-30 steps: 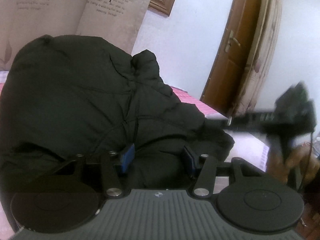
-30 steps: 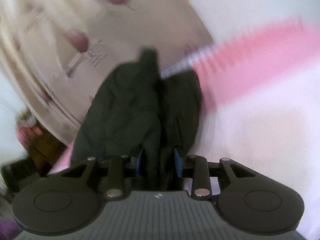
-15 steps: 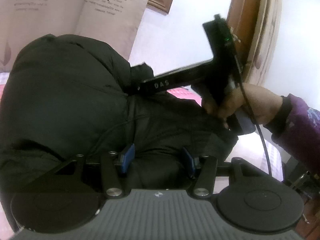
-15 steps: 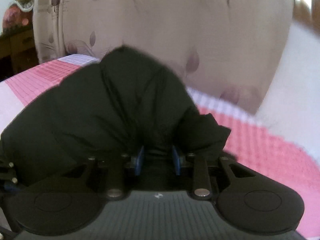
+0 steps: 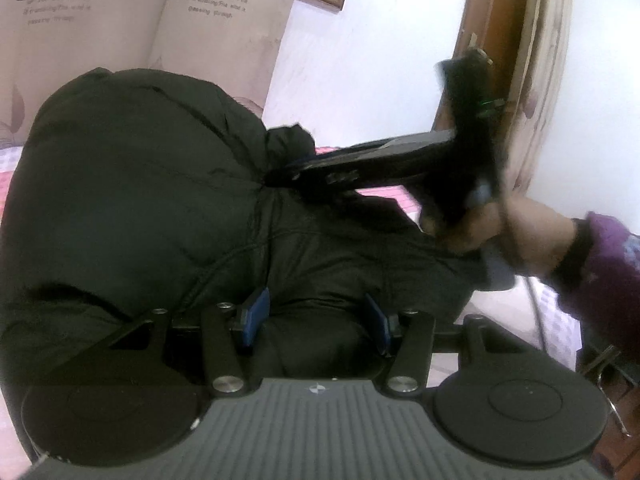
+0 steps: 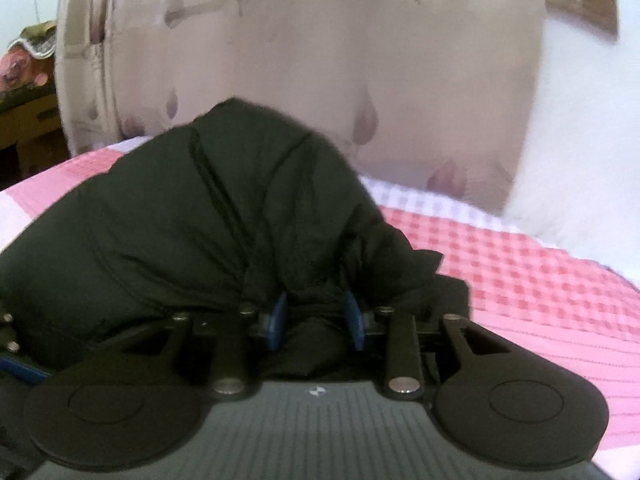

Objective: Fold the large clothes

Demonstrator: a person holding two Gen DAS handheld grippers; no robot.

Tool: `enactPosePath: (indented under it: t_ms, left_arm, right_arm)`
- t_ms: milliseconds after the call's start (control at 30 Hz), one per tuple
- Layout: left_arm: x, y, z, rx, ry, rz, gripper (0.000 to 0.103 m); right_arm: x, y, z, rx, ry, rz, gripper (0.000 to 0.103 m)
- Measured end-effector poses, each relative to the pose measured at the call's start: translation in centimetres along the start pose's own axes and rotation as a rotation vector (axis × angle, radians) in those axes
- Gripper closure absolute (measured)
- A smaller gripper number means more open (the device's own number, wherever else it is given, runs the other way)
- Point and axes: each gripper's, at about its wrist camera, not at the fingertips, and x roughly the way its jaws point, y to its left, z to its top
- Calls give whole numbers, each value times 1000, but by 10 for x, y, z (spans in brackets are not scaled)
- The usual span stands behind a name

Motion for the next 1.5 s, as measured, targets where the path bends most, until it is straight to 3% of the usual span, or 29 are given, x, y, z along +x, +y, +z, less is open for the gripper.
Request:
enactPosePath:
  t_ms: [200, 333, 400, 433, 600, 833, 1067, 1167, 1300, 1500]
  left_arm:
    - [3, -2, 2, 0, 6, 7, 48]
    - [5, -4, 2, 6, 11, 15, 48]
    - [5, -6, 3, 8, 14, 18, 48]
    - [6, -6, 3, 9, 16, 19, 48]
    - [8, -8, 4, 11, 23, 30, 48]
    - [10, -11, 5, 21, 25, 39, 48]
    - [10, -11, 4, 26, 23, 42, 48]
    - [10, -12, 2, 30, 20, 43, 47]
    - [9, -13, 2, 38, 23, 49, 47]
    - [-4, -15, 9, 47, 39, 89, 46]
  right_arm:
    - [-51, 15, -15, -16, -55, -33, 65]
    - [-63, 24, -36, -34, -48, -66, 62]
    - [-66, 22, -47, -7, -43, -75, 58]
    - [-64, 21, -50, 14, -39, -86, 51]
    - [-48, 12, -64, 133, -32, -91, 40]
    - [-44, 13, -60, 128, -23, -112, 36]
    - [-94, 43, -61, 29, -108, -141, 38]
    - [-104, 53, -78, 0, -69, -170, 43]
    - [-99, 49, -96, 76, -21, -170, 43]
    - [-92, 45, -97, 116, 12, -147, 43]
